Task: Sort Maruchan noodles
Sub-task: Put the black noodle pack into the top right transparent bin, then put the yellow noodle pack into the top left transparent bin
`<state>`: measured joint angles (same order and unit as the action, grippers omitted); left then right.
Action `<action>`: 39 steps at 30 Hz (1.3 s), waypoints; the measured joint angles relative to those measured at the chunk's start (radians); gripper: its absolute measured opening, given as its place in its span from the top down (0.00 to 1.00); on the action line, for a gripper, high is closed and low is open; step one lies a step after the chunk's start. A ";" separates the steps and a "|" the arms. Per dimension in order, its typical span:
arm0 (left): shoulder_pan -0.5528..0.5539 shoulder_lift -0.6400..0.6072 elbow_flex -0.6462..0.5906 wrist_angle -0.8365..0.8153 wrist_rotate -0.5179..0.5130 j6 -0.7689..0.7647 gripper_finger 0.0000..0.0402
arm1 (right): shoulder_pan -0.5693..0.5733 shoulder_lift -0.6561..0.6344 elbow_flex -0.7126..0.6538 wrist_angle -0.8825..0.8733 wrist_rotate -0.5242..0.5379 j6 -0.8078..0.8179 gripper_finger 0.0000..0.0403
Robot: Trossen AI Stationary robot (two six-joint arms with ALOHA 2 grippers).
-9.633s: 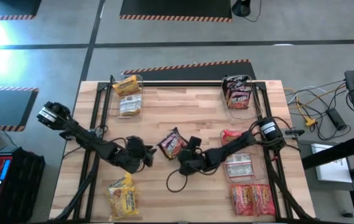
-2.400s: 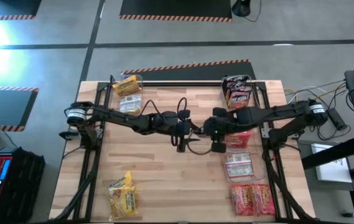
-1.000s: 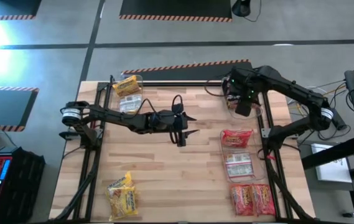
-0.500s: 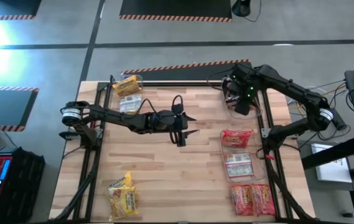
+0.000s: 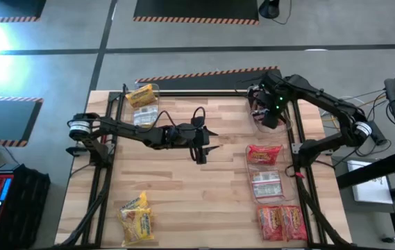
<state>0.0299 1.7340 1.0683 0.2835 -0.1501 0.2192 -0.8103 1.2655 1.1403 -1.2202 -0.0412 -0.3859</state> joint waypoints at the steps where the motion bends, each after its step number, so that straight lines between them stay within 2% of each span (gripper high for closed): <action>1: 0.000 0.000 0.000 -0.002 0.000 -0.001 0.49 | -0.005 0.000 -0.013 0.000 0.002 -0.004 0.76; 7: 0.000 0.000 0.000 -0.003 0.000 -0.003 0.49 | -0.027 0.000 -0.067 0.009 0.039 -0.011 0.76; 12: 0.000 0.000 0.000 -0.002 0.000 -0.007 0.49 | -0.027 0.000 -0.072 0.020 -0.004 -0.124 0.76; 19: 0.000 0.000 0.000 -0.002 0.000 -0.019 0.49 | -0.034 0.000 -0.037 0.022 -0.003 -0.234 0.78; 24: 0.000 0.000 0.000 -0.002 0.000 -0.019 0.49 | -0.035 0.000 -0.014 0.034 -0.008 -0.168 0.81; 28: 0.000 0.000 0.000 -0.002 0.000 -0.019 0.49 | -0.035 0.000 -0.039 0.033 -0.047 -0.095 0.76; 34: 0.000 0.000 0.000 -0.006 0.000 -0.019 0.49 | -0.035 0.000 -0.061 0.058 -0.034 -0.079 0.64; 39: 0.000 0.000 0.000 -0.025 0.000 -0.027 0.49 | -0.035 0.000 -0.036 0.081 0.157 -0.104 0.57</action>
<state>0.0299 1.7340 1.0683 0.2586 -0.1501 0.1925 -0.8452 1.2659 1.1040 -1.1395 0.1154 -0.4903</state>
